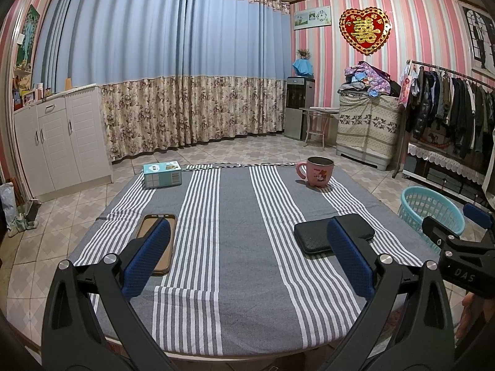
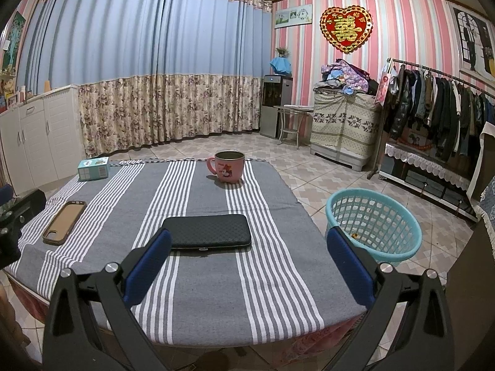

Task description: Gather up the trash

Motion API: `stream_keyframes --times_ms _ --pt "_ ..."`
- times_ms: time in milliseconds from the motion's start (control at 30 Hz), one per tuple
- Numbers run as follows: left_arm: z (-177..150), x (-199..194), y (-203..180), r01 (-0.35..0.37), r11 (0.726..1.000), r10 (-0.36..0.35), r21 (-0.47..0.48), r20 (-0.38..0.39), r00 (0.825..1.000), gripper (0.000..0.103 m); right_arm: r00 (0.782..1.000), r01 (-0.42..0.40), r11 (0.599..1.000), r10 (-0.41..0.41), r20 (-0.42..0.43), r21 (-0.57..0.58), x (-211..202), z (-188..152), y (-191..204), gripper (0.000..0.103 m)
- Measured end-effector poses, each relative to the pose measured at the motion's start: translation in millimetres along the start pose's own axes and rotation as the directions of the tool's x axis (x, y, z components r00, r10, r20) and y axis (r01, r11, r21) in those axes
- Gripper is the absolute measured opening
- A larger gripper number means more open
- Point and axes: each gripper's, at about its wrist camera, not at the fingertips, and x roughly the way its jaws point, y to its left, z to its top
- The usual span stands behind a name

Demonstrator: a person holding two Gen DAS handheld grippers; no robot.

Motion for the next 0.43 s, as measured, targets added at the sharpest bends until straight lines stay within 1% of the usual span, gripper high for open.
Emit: stream_keyframes --times_ms 300,433 --pt "3.8 3.8 -0.6 0.0 1.0 0.0 0.015 0.007 1.0 0.098 1.0 0.0 1.0 0.0 0.001 0.0 -0.5 0.3 0.1 0.098" --pt "0.4 6.6 -4.7 0.002 1.0 -0.002 0.02 0.002 1.0 0.098 1.0 0.0 1.0 0.0 0.001 0.0 -0.5 0.1 -0.4 0.098"
